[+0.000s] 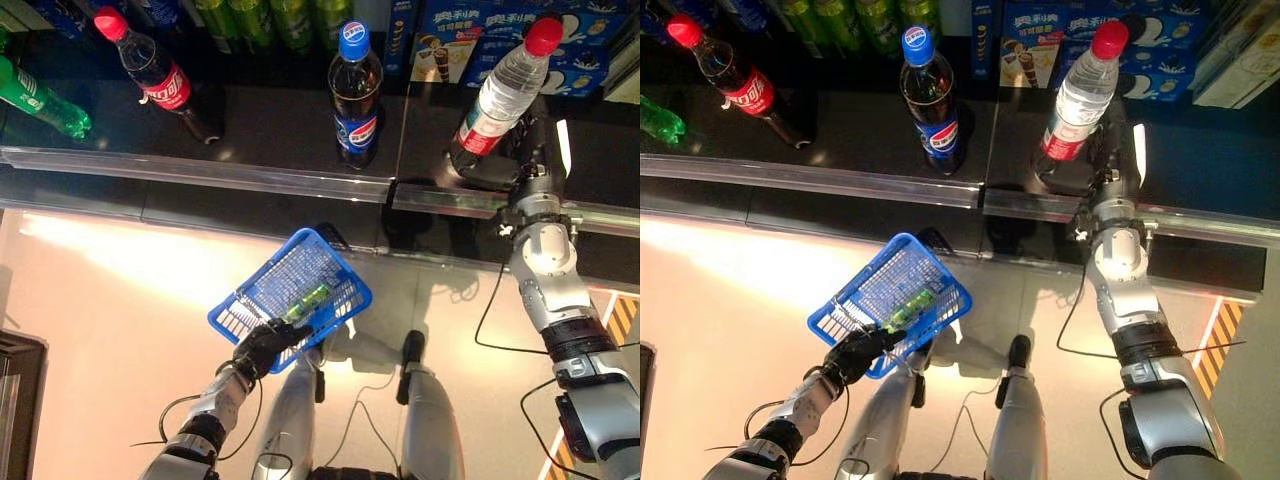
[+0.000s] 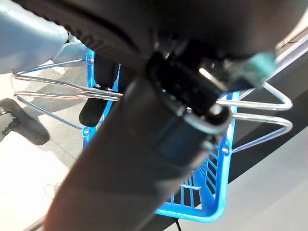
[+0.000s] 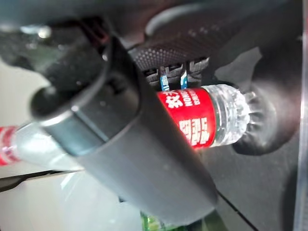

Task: Pick up the drink and place into the basket.

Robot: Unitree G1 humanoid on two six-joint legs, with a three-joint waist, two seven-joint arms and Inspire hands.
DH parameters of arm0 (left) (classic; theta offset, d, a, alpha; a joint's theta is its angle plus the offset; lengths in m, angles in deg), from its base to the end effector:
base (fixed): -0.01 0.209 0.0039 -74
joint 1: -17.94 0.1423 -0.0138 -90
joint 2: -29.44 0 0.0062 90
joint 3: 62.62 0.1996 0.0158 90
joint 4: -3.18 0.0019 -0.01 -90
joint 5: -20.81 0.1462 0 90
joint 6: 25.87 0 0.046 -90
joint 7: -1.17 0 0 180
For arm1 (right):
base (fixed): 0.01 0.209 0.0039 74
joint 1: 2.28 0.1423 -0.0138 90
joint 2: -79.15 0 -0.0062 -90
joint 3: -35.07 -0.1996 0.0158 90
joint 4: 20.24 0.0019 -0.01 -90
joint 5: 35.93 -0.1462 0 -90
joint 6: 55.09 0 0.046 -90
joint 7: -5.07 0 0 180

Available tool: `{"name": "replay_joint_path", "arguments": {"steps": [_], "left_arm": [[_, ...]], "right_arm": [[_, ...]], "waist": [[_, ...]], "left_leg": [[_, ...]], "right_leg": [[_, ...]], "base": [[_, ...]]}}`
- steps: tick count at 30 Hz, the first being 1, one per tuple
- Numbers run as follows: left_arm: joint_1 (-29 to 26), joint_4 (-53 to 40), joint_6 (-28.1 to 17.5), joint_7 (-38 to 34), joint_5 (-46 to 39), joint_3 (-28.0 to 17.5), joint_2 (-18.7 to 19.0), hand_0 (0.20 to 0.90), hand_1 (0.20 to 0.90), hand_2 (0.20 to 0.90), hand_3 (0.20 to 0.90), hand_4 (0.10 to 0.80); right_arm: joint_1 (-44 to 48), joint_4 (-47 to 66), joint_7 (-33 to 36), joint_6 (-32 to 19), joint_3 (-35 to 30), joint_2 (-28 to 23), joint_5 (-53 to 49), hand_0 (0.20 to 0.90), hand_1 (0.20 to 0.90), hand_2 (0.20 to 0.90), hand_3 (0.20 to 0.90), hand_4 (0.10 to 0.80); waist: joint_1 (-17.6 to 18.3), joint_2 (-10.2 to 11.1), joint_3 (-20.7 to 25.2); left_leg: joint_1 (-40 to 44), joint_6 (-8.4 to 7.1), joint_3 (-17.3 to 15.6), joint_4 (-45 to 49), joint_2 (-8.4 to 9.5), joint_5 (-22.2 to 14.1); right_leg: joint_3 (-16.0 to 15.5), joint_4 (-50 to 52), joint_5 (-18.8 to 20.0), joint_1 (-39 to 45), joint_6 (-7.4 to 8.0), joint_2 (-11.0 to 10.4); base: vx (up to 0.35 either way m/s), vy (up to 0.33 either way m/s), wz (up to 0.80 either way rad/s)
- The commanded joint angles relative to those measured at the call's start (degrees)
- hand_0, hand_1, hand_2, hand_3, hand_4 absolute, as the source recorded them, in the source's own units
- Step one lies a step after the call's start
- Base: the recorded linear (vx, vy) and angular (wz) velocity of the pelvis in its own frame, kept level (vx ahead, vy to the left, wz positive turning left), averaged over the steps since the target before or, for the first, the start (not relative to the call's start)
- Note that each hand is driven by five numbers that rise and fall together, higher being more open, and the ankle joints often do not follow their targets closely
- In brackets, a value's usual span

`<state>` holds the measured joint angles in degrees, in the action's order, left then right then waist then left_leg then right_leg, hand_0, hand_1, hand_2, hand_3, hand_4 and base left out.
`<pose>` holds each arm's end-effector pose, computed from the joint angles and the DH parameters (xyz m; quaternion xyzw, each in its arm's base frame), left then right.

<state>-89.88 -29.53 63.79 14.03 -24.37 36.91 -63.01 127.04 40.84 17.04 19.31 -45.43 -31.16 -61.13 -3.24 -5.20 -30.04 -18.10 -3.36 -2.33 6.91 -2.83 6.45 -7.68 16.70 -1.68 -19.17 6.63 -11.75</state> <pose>0.2250 0.2022 -0.0739 -0.2386 0.3007 -0.0004 0.9234 0.3298 -0.2490 0.1650 -0.0885 -0.2247 -0.0888 0.9663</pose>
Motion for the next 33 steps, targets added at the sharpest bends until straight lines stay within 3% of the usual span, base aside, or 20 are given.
{"name": "replay_joint_path", "arguments": {"steps": [1, 9, 10, 11, 13, 33], "left_arm": [[6.9, 0.0, 1.1, 1.2, 4.8, 4.8, 6.8, 0.3, 0.3, 0.3, 0.2, 0.1], [6.7, -0.3, 1.4, 1.4, 5.0, 5.4, 7.0, 0.3, 0.3, 0.3, 0.2, 0.1], [6.7, -0.4, 1.5, 1.4, 4.9, 5.6, 7.0, 0.3, 0.3, 0.3, 0.2, 0.1], [6.6, -0.5, 1.5, 1.3, 4.9, 5.8, 7.0, 0.3, 0.3, 0.3, 0.2, 0.1], [6.5, -0.5, 1.7, 1.5, 5.1, 5.9, 6.9, 0.3, 0.3, 0.3, 0.2, 0.1], [5.9, -0.1, 1.6, 1.6, 4.9, 7.4, 6.8, 0.3, 0.3, 0.3, 0.2, 0.1]], "right_arm": [[8.7, 2.9, -0.1, -4.4, 0.6, -6.7, -1.5, 0.9, 0.9, 0.9, 0.9, 0.8], [12.5, -0.2, -1.4, -3.0, 3.4, -6.8, -0.6, 0.9, 0.9, 0.9, 0.9, 0.8], [13.0, -0.6, -1.6, -2.7, 3.7, -6.8, -0.6, 0.787, 0.787, 0.787, 0.768, 0.668], [13.6, -0.9, -1.6, -2.3, 4.1, -6.7, -0.6, 0.545, 0.545, 0.545, 0.485, 0.385], [14.8, -2.3, -2.5, -2.0, 4.9, -6.6, -1.5, 0.3, 0.3, 0.3, 0.2, 0.1], [17.2, -5.7, -3.8, -1.5, 6.6, -4.6, -3.2, 0.3, 0.3, 0.3, 0.2, 0.1]], "waist": [[-1.4, 0.7, 2.3], [-2.1, 0.4, 2.3], [-2.2, 0.4, 2.3], [-2.3, 0.3, 2.3], [-2.6, 0.2, 2.4], [-3.3, -0.1, 2.4]], "left_leg": [[-1.0, 0.26, 2.2, 8.4, 1.11, -6.8], [-1.0, 0.37, 2.4, 8.3, 1.44, -6.8], [-1.0, 0.38, 2.5, 8.4, 1.51, -6.8], [-1.0, 0.39, 2.5, 8.2, 1.58, -6.7], [-1.0, 0.39, 2.6, 8.2, 1.71, -6.7], [-0.8, 0.59, 3.0, 7.9, 2.21, -6.8]], "right_leg": [[-1.3, -2.0, 1.8, 0.9, 0.49, -1.7], [-1.5, -2.0, 2.0, 0.8, 0.52, -1.9], [-1.5, -2.0, 2.0, 0.8, 0.52, -2.0], [-1.5, -2.1, 2.0, 0.8, 0.53, -2.0], [-1.7, -2.2, 2.1, 0.9, 0.51, -2.1], [-2.0, -2.2, 2.4, 0.7, 0.76, -2.5]], "base": [[0.0, 0.0, 0.0], [0.0, 0.004, 0.03], [0.004, 0.006, 0.09], [0.004, 0.009, 0.09], [0.005, 0.008, 0.06], [0.001, 0.0, 0.01]]}}
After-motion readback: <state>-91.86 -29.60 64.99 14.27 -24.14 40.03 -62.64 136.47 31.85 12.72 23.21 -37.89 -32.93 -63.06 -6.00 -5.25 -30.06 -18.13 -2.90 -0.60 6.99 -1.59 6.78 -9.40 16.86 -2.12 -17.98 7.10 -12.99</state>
